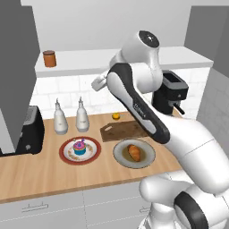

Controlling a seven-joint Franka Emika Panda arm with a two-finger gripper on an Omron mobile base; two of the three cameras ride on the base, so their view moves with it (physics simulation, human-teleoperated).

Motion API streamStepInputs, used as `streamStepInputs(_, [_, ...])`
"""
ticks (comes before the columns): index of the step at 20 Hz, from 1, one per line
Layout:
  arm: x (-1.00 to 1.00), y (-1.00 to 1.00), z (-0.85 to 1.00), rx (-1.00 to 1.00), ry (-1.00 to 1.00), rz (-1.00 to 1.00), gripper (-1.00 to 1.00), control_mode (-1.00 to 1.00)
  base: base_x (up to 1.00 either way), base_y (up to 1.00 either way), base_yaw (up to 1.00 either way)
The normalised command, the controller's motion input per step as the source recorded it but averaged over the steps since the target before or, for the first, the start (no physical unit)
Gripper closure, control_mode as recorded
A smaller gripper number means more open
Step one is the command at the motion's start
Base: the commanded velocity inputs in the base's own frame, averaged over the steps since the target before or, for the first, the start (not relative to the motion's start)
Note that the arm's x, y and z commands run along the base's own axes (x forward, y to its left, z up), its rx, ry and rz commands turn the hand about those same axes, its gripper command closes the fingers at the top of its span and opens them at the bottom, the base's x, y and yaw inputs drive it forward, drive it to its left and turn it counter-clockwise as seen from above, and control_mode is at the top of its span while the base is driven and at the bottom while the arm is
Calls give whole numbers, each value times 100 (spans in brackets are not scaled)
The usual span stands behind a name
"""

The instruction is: From the different types of pastries on the counter, select a croissant and place it on the cutting board. Then retrieve a jar of jam from the cabinet and place it alongside the croissant on the cutting board.

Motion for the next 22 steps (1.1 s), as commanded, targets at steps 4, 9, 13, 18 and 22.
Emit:
streamStepInputs(4, [21, 99, 31, -4, -10, 0, -100, -100, 0, 0, 0])
streamStepInputs(9, [29, 34, 32, 0, 0, 1, -100, -100, 0, 0, 0])
streamStepInputs(13, [18, 2, 30, 2, 0, 8, -100, -100, 0, 0, 0])
streamStepInputs(18, [31, 28, 22, 3, 0, 6, -100, -100, 0, 0, 0])
streamStepInputs(22, [46, 43, 0, 0, -12, -1, -100, -100, 0, 0, 0])
